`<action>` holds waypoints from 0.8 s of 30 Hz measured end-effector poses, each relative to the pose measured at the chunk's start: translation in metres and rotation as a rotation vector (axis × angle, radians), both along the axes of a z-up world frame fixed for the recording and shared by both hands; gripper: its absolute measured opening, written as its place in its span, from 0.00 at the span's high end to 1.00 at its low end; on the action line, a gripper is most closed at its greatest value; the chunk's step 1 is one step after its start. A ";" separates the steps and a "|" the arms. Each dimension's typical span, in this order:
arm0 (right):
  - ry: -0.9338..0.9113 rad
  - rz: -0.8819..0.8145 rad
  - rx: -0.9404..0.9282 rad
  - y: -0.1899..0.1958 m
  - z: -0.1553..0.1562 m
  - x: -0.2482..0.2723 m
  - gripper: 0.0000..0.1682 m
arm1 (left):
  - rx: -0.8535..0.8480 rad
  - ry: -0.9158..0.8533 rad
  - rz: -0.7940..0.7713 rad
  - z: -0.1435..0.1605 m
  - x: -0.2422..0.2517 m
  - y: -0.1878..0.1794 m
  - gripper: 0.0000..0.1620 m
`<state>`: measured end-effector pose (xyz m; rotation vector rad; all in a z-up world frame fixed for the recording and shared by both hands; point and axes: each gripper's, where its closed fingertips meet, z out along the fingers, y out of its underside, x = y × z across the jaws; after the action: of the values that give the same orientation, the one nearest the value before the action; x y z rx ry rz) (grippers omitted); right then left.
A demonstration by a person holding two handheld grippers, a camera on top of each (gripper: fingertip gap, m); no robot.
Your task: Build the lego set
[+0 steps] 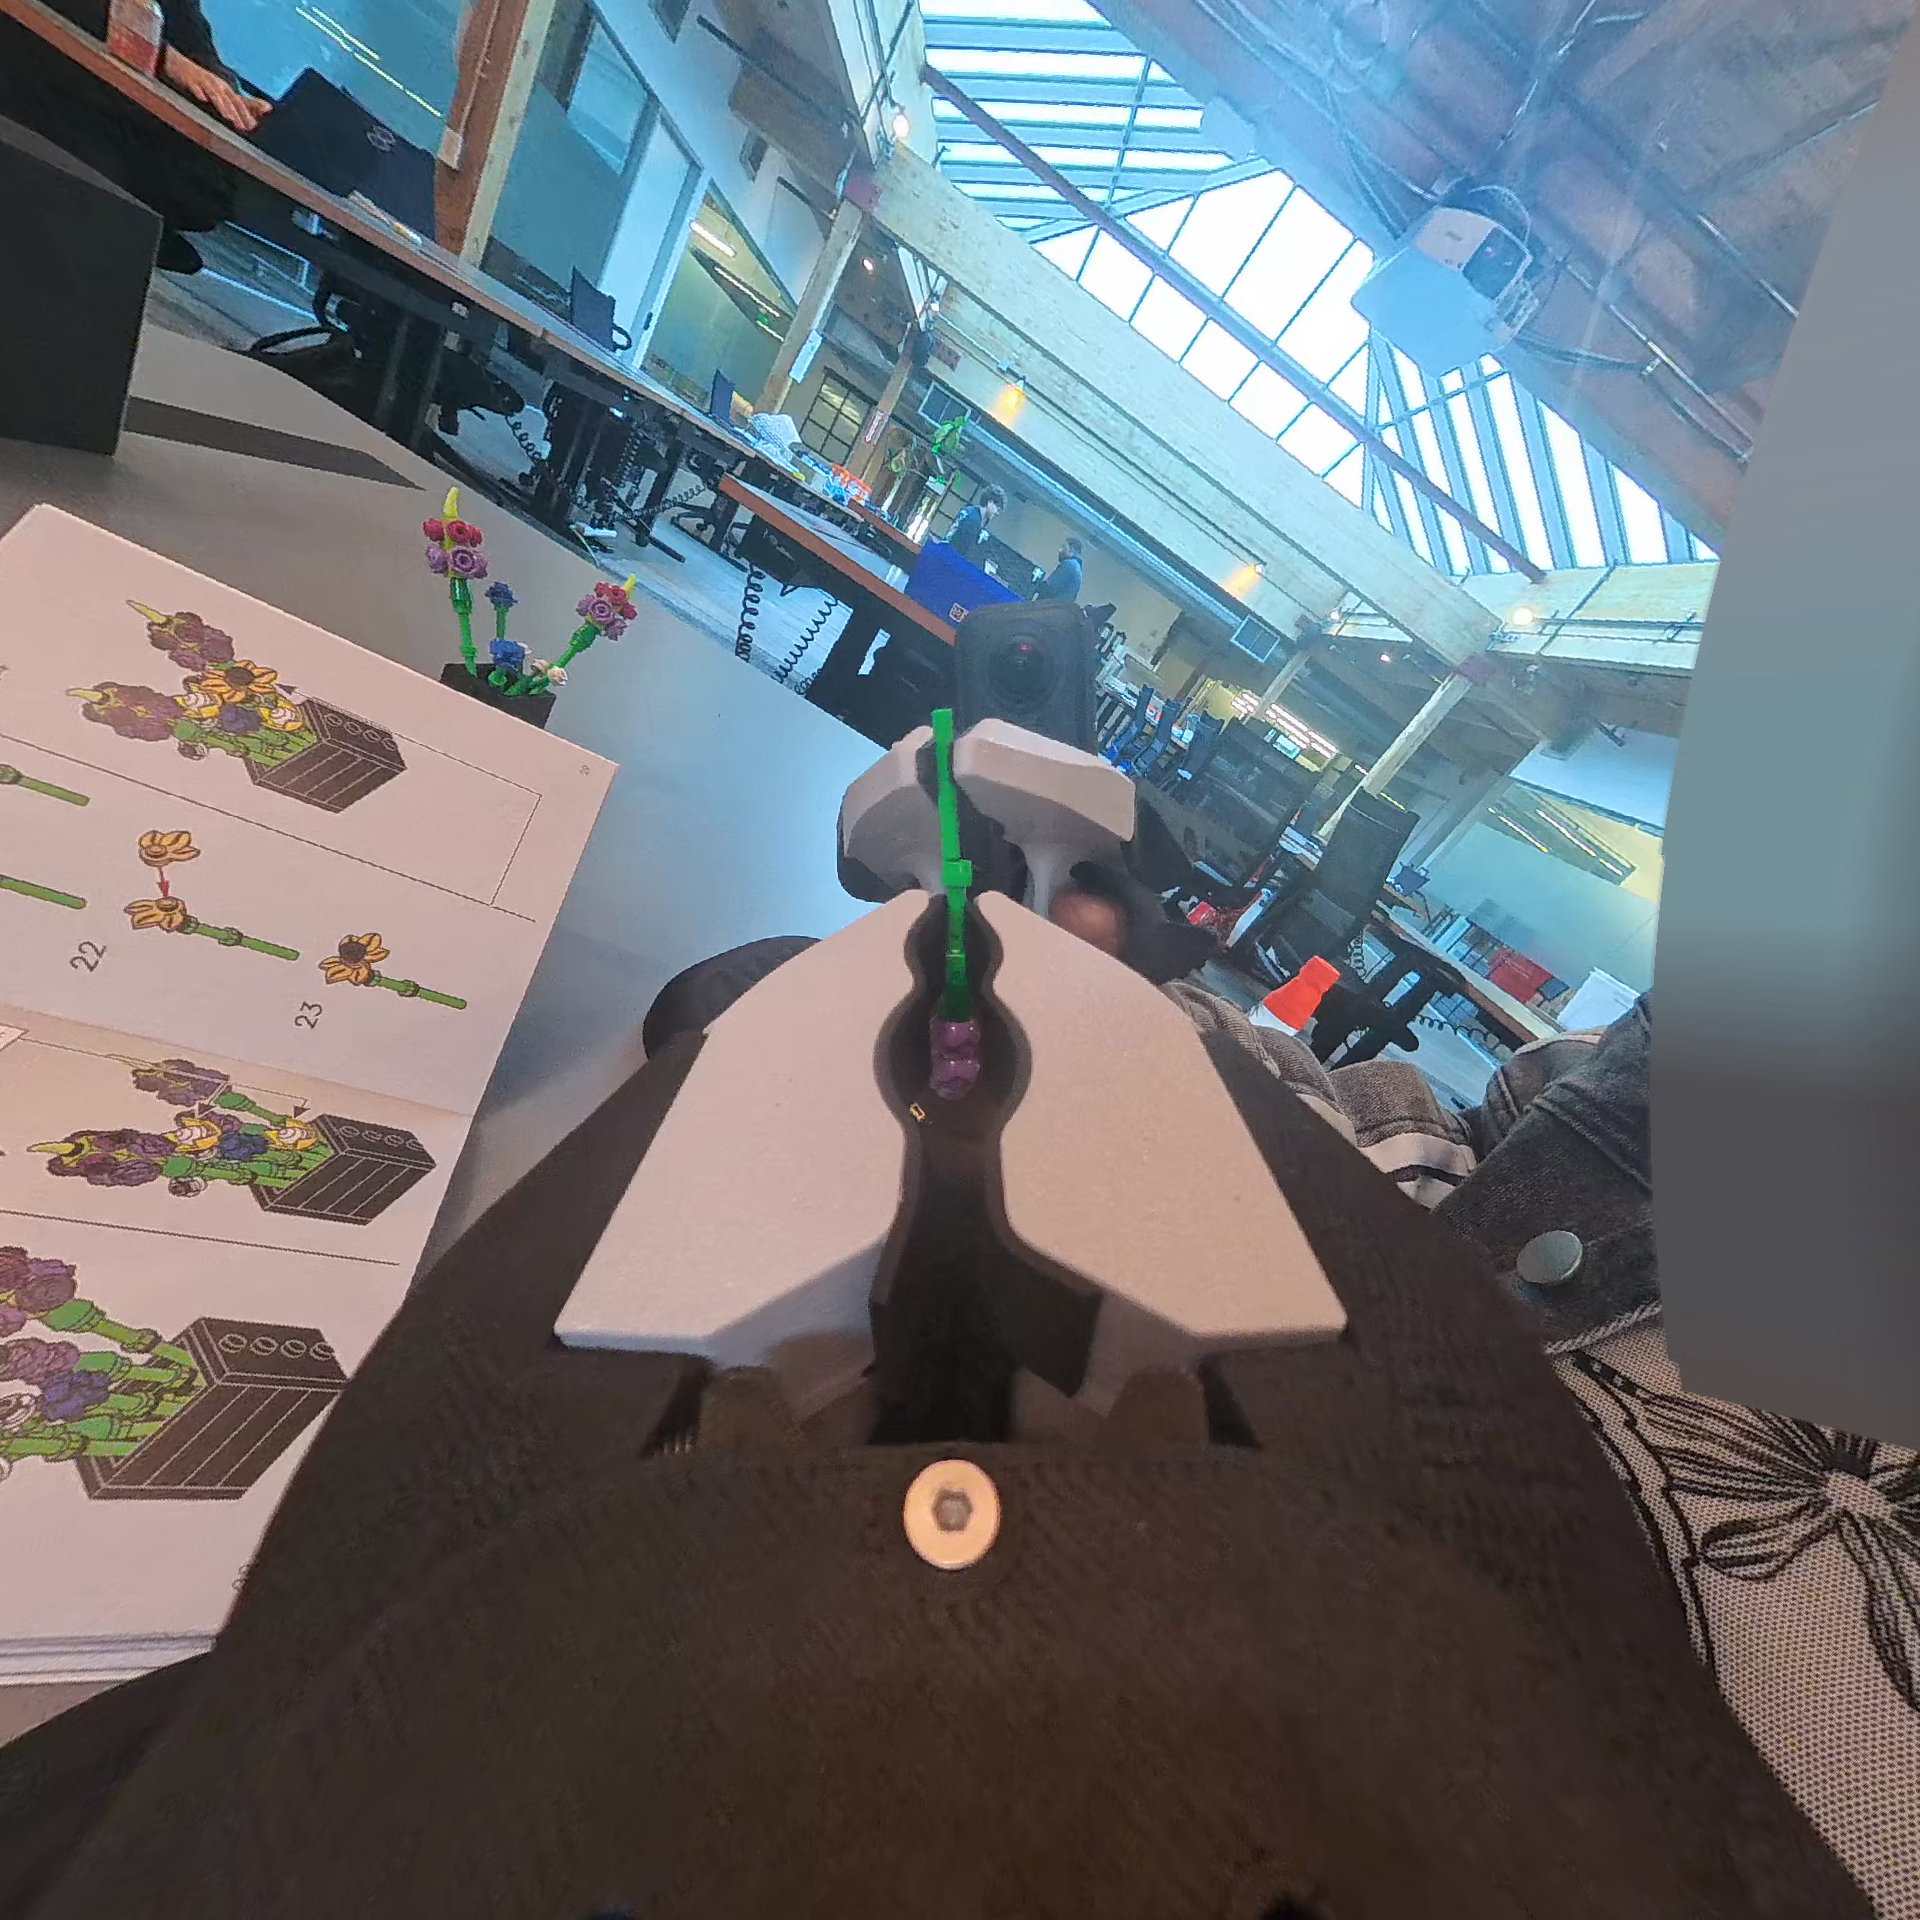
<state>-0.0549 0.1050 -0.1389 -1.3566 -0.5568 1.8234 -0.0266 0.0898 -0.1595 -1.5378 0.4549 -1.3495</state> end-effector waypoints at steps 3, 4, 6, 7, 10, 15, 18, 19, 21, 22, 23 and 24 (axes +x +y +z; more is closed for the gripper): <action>0.000 -0.001 0.006 -0.001 0.000 0.000 0.99 | 0.000 0.000 -0.003 0.001 0.000 0.000 0.99; 0.000 -0.002 0.007 -0.001 0.000 0.000 0.99 | 0.000 -0.001 -0.003 0.000 0.000 0.000 0.99; 0.001 -0.003 0.009 -0.001 0.000 0.000 0.99 | 0.000 -0.002 -0.003 0.000 0.000 0.000 0.99; 0.002 -0.004 0.010 -0.001 0.000 0.000 0.99 | 0.000 -0.002 -0.003 0.000 0.000 0.000 0.99; 0.003 -0.004 0.013 -0.001 0.001 0.000 0.99 | 0.000 -0.002 -0.005 0.000 0.000 -0.001 0.99; -0.003 -0.001 0.021 -0.003 0.001 -0.001 0.99 | -0.003 -0.003 -0.008 0.000 0.000 -0.001 0.99; -0.008 -0.002 0.022 -0.002 0.000 -0.001 0.99 | -0.002 -0.001 -0.005 0.000 0.000 -0.001 0.99; -0.011 -0.004 0.023 -0.002 -0.001 -0.001 0.99 | -0.002 -0.002 -0.005 0.000 0.000 -0.001 0.99; -0.023 -0.007 0.023 -0.002 -0.002 -0.002 0.99 | -0.010 -0.005 -0.006 -0.001 -0.001 -0.001 0.99; -0.029 -0.009 0.022 -0.002 -0.002 -0.002 0.99 | -0.013 -0.007 -0.004 -0.001 -0.001 0.000 0.99; -0.033 -0.008 0.016 -0.002 -0.003 -0.002 0.99 | -0.015 -0.005 -0.001 -0.002 -0.001 0.000 0.99; -0.034 -0.005 0.007 -0.002 -0.003 -0.003 0.99 | -0.014 -0.004 0.003 -0.002 -0.001 0.001 0.99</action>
<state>-0.0574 0.1034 -0.1420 -1.3854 -0.5768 1.7960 -0.0279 0.0903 -0.1611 -1.5465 0.4416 -1.3553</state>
